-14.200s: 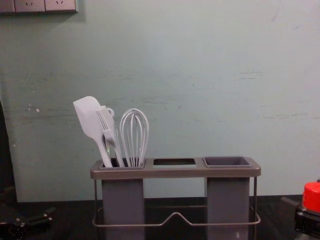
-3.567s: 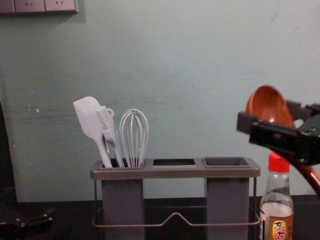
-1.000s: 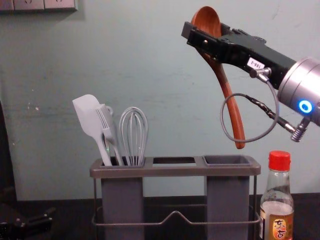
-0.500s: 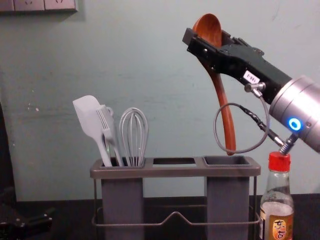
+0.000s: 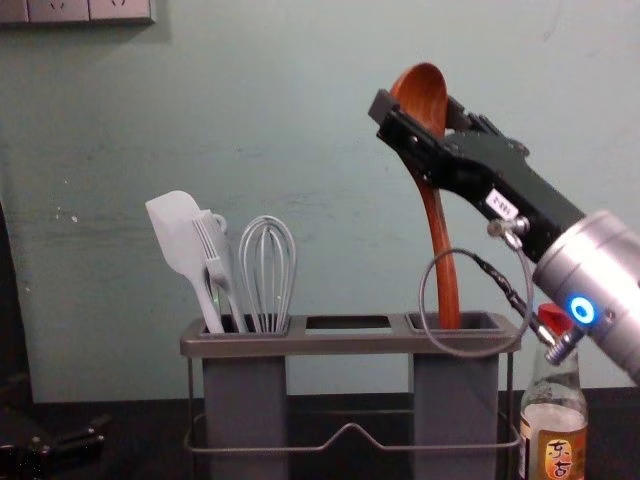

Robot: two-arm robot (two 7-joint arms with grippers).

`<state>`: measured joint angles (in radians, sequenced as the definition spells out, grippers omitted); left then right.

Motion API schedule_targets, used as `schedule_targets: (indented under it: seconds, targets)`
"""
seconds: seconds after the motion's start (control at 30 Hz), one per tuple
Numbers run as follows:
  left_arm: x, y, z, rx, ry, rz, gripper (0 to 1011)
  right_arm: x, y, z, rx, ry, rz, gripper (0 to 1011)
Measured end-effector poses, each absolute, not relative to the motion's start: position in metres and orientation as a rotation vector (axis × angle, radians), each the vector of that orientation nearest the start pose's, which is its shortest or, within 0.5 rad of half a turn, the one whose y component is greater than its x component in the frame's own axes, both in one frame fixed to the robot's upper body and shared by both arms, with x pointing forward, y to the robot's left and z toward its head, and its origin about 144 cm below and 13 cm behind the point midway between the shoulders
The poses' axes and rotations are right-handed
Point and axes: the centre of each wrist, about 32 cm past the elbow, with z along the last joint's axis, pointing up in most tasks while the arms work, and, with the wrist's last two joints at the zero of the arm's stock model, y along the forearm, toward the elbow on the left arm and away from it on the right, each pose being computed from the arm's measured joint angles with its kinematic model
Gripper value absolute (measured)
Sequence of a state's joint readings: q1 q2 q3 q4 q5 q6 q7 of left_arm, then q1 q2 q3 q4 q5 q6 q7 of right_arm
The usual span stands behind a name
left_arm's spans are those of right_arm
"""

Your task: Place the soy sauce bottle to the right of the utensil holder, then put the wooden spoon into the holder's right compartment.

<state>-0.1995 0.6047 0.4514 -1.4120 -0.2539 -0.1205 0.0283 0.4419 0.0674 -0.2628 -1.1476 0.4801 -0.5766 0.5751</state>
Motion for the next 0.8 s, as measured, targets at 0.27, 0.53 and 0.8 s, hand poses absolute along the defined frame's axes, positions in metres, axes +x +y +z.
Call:
schedule_targets:
  seconds: [0.27, 0.53, 0.8]
  targets:
    - [0.489, 0.31, 1.14, 0.304, -0.285, 1.248, 1011, 0.566, -0.18, 1.154, 0.606, -0.291, -0.861, 838]
    - [0.489, 0.31, 1.14, 0.304, -0.285, 1.248, 1011, 0.557, -0.181, 1.13, 0.609, -0.26, -0.884, 838]
    - [0.489, 0.31, 1.14, 0.304, -0.285, 1.248, 1011, 0.553, -0.181, 1.12, 0.612, -0.246, -0.893, 839]
